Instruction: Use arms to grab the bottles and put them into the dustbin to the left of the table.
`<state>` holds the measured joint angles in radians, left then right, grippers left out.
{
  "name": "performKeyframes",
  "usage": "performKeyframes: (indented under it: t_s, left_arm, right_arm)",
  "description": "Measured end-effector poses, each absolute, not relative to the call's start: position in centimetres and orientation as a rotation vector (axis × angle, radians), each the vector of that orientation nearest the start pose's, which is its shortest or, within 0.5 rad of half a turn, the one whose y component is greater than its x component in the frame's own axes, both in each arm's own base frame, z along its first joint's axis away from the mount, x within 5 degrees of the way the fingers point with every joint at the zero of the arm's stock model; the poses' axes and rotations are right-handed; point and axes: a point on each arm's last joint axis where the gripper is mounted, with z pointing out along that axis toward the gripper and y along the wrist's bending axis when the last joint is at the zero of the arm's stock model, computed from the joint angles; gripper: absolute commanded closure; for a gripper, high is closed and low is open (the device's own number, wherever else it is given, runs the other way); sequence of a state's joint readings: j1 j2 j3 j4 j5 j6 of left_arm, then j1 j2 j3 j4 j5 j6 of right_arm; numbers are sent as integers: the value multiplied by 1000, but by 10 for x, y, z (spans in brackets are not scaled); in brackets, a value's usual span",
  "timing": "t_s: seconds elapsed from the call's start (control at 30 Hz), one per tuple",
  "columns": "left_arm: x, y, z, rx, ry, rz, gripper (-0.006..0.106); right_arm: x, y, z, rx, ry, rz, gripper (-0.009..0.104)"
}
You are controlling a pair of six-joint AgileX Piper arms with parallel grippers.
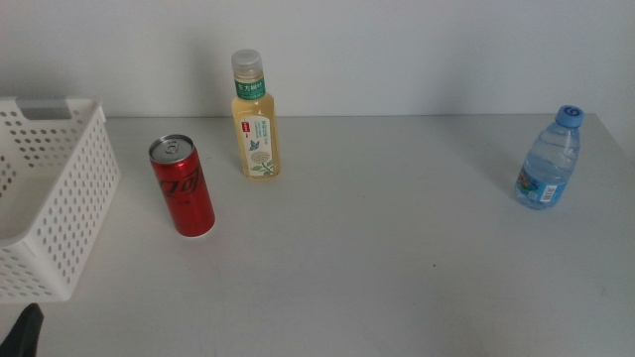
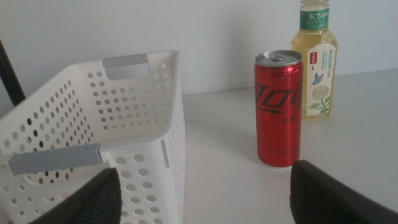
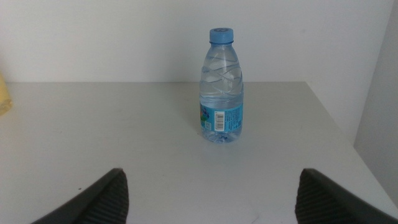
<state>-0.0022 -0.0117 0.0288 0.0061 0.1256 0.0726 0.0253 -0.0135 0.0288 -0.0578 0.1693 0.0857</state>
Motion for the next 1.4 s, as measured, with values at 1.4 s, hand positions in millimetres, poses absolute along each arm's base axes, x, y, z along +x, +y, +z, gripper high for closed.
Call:
performKeyframes:
  t_s: [1.4]
  left_arm:
    - [146,-37,181,249,1561,-141,8]
  right_arm:
    - [56,1,189,10,1668,33,1]
